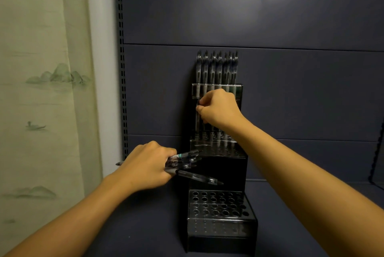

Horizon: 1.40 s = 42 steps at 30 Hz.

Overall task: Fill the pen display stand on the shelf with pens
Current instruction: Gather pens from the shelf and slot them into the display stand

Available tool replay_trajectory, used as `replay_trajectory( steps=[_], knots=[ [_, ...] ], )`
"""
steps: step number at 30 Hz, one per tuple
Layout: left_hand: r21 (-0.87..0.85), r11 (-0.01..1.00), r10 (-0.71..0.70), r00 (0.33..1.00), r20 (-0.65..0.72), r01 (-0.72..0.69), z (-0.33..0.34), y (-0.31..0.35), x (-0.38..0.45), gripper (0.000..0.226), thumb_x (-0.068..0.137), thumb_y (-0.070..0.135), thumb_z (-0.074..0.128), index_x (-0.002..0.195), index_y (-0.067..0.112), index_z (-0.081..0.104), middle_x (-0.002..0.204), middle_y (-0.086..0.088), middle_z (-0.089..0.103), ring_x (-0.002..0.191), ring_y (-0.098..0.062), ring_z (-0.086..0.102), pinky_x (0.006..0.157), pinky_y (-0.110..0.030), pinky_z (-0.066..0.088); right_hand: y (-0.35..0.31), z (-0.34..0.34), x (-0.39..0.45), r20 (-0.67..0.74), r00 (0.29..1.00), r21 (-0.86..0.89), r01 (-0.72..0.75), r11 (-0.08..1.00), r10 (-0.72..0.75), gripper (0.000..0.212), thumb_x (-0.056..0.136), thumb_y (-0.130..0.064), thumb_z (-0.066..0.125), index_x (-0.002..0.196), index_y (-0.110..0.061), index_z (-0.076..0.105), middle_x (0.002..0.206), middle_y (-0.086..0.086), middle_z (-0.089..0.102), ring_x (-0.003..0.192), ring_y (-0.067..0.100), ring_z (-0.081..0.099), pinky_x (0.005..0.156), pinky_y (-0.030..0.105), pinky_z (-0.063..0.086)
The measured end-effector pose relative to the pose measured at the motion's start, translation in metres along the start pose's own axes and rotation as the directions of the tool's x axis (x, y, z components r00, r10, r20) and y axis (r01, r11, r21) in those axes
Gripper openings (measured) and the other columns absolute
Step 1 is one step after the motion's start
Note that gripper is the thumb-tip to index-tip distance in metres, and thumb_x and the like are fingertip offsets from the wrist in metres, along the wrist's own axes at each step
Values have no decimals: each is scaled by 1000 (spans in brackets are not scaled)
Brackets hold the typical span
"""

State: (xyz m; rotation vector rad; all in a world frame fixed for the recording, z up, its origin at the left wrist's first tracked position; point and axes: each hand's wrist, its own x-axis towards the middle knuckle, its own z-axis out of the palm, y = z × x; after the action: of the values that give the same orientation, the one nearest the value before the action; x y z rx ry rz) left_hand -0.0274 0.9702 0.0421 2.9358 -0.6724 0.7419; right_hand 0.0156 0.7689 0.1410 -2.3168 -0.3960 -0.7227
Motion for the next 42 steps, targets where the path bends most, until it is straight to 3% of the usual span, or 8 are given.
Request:
replay_trajectory(
  steps=[4, 7, 10, 15, 18, 23, 36, 42],
  knots=[
    [-90, 995, -46, 999, -6, 45, -3, 4, 4, 22, 80, 26, 60, 64, 27, 46, 60, 8, 55, 58, -13, 54, 51, -26, 37, 7, -12, -7, 8, 999, 39, -39, 998, 39, 14, 92, -21, 74, 93, -7, 73, 90, 8, 74, 85, 19, 72, 85, 34, 61],
    [-174, 981, -102, 993, -61, 90, -3, 3, 9, 20, 80, 30, 63, 64, 23, 52, 57, 6, 57, 55, -14, 56, 50, -29, 42, 13, -29, -20, 49, 995, 132, -95, 987, 89, 13, 92, -20, 74, 87, -8, 73, 81, 10, 75, 74, 20, 75, 74, 30, 63],
    [-251, 960, -161, 979, -123, 126, -3, 2, 13, 20, 75, 34, 62, 62, 22, 53, 54, 4, 57, 53, -18, 56, 49, -33, 46, 18, -45, -39, 220, 966, 255, -189, 948, 133, 19, 92, -22, 74, 88, -3, 73, 79, 13, 75, 70, 23, 74, 65, 29, 62],
    [-228, 954, -232, 961, -149, 194, -5, 6, 19, 24, 79, 28, 66, 61, 24, 52, 56, 5, 56, 55, -17, 55, 48, -29, 39, 20, -52, -65, 500, 856, 285, -308, 908, 133, 41, 90, -38, 74, 92, 3, 73, 88, 25, 74, 78, 35, 76, 71, 39, 63],
    [-218, 950, -263, 951, -165, 225, -5, 10, 19, 27, 80, 26, 68, 60, 26, 50, 58, 6, 56, 56, -15, 54, 48, -27, 33, 19, -53, -72, 578, 813, 316, -305, 899, 72, 36, 88, -31, 77, 91, 4, 72, 89, 25, 75, 75, 33, 74, 72, 39, 63],
    [-237, 945, -272, 946, -177, 228, -4, 11, 18, 29, 79, 28, 68, 58, 26, 48, 56, 6, 55, 55, -17, 53, 48, -27, 33, 22, -52, -71, 577, 817, 384, -297, 874, 24, 26, 85, -11, 79, 98, 11, 72, 80, 20, 72, 70, 28, 70, 69, 34, 64],
    [-302, 937, -238, 955, -177, 178, 0, 5, 15, 29, 81, 30, 65, 57, 25, 49, 49, 5, 52, 47, -17, 50, 47, -28, 35, 32, -56, -62, 457, 889, 550, -261, 793, -24, 7, 85, 5, 72, 81, 1, 77, 73, 17, 70, 64, 23, 67, 60, 29, 60],
    [-278, 944, -231, 959, -164, 179, 6, 4, 12, 30, 82, 36, 65, 59, 22, 51, 52, 5, 55, 52, -16, 54, 50, -31, 43, 40, -76, -43, 284, 959, 794, -234, 561, -1, 7, 84, -3, 70, 86, 1, 75, 63, 8, 57, 56, 17, 49, 67, 32, 59]
  ],
)
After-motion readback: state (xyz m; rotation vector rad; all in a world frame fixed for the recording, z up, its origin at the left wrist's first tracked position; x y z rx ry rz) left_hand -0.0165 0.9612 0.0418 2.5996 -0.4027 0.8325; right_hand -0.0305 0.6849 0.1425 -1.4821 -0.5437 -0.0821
